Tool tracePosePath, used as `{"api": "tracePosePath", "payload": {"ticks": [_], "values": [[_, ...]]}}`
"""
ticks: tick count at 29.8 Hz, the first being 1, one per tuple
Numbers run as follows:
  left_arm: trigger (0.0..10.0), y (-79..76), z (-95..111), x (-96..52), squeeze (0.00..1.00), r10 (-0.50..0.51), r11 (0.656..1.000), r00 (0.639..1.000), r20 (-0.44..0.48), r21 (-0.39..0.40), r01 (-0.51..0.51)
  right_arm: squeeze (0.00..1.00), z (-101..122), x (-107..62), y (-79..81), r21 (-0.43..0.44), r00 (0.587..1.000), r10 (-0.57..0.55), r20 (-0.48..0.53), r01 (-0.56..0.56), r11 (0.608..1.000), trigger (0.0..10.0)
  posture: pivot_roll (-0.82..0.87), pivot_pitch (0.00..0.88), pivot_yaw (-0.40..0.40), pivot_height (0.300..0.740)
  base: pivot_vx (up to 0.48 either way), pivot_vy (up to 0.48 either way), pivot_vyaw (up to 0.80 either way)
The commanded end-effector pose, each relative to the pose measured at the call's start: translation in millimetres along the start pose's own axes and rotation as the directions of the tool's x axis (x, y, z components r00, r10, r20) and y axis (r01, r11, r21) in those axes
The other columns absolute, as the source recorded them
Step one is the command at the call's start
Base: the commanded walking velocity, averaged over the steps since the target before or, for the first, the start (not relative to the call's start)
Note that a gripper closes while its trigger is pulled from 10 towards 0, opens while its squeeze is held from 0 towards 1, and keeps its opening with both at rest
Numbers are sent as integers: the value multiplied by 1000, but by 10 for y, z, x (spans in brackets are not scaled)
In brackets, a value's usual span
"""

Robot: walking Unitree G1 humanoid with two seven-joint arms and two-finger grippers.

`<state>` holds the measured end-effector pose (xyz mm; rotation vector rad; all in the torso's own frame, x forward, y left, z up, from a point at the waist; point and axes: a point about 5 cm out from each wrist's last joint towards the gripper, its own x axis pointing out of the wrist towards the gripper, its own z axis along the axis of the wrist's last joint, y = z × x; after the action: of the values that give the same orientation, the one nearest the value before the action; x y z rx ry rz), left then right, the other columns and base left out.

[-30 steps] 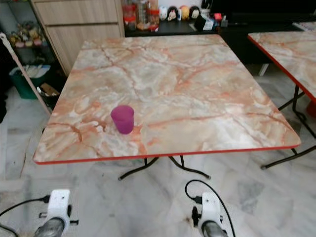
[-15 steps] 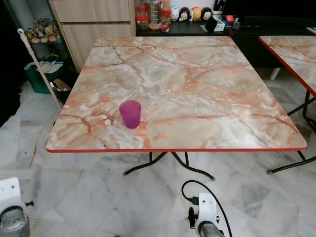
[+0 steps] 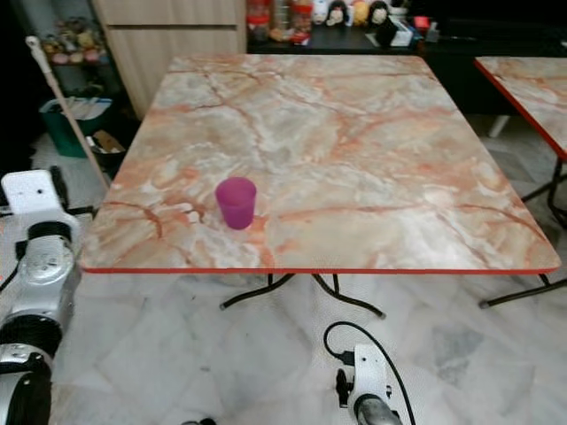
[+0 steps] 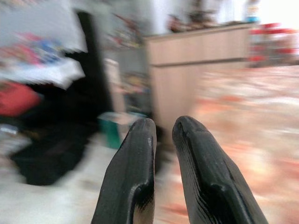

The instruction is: Setting the table

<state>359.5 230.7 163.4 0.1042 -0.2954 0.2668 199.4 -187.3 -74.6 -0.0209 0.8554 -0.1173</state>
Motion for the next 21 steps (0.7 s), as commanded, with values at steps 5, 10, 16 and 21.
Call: {"api": "tracePosePath", "payload": {"ticks": [5,10,16,21], "values": [[10000,-495,16,-86,0,-123,986,992,0,-113,122,0,13,2,7,8,1000,-2,8,2,1000,10000,54,123,-12,740,0,0,0],[10000,-673,88,-95,0,-142,976,990,24,-162,144,0,28,5,-2,2,1000,-3,10,3,1000,10000,55,122,-20,740,111,0,0],[10000,-695,164,-61,0,-169,970,984,53,-168,176,0,9,1,-23,-1,1000,-7,3,7,1000,10000,55,122,-18,740,355,0,0],[10000,-638,202,-29,0,-170,972,983,66,-151,178,0,3,1,-13,2,1000,-6,0,6,1000,10000,59,124,-12,740,398,0,0]]}}
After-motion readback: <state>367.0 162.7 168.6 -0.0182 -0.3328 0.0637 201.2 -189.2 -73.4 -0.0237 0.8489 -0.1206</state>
